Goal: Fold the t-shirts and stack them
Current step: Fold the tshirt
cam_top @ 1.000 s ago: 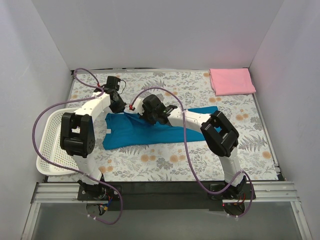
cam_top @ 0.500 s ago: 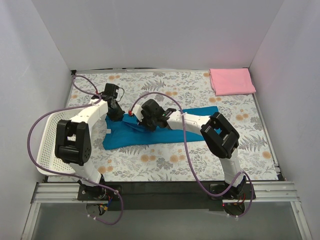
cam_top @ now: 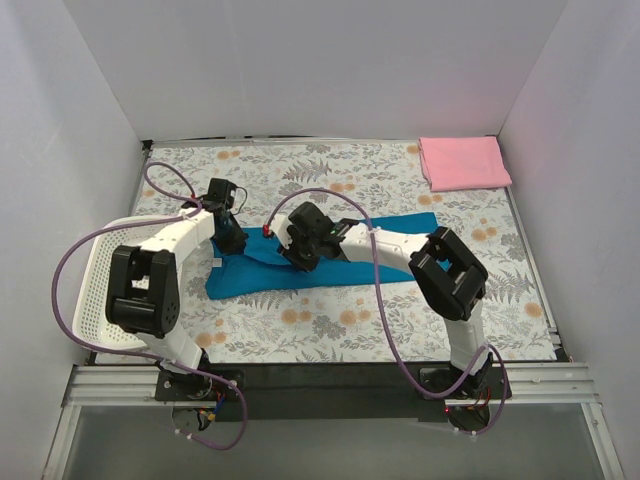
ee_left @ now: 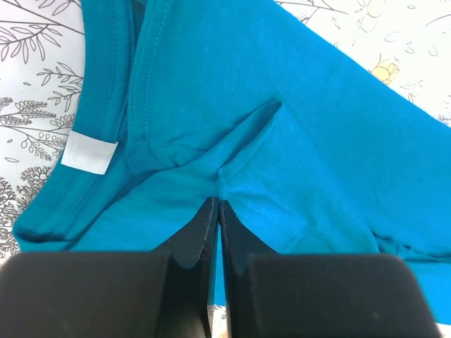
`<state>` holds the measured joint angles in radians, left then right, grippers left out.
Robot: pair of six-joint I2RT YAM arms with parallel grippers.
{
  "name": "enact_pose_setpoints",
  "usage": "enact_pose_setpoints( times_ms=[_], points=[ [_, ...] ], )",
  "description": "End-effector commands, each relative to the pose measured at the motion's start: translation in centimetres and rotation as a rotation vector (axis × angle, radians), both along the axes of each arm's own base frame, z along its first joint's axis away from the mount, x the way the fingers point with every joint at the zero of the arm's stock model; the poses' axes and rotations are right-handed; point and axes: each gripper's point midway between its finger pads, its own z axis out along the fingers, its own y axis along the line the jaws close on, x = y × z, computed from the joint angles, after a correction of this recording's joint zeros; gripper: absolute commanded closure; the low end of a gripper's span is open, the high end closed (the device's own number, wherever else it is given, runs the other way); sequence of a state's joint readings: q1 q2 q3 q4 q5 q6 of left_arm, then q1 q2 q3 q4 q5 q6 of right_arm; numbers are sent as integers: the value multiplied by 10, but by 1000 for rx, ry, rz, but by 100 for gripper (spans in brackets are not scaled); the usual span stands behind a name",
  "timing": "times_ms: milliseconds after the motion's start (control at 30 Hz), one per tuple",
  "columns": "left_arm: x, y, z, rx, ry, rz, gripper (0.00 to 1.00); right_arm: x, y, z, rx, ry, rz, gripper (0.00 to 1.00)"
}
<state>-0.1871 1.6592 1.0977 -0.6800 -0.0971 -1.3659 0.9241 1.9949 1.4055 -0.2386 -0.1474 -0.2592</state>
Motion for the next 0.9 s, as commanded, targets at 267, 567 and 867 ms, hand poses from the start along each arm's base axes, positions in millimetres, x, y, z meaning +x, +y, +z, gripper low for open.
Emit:
enact_pose_setpoints(
  times_ms=[267,567,867],
  points=[
    [-1,13,45,41,-154,27,78,-1,4,63,151,42,-58,73],
    [6,-26,43,-54,-221,-15,83,15,10,20,215,216,-145,74],
    [-10,-24,-3,-41,-115,58,89,23,-7,-13,193,280,-207,75]
  ],
)
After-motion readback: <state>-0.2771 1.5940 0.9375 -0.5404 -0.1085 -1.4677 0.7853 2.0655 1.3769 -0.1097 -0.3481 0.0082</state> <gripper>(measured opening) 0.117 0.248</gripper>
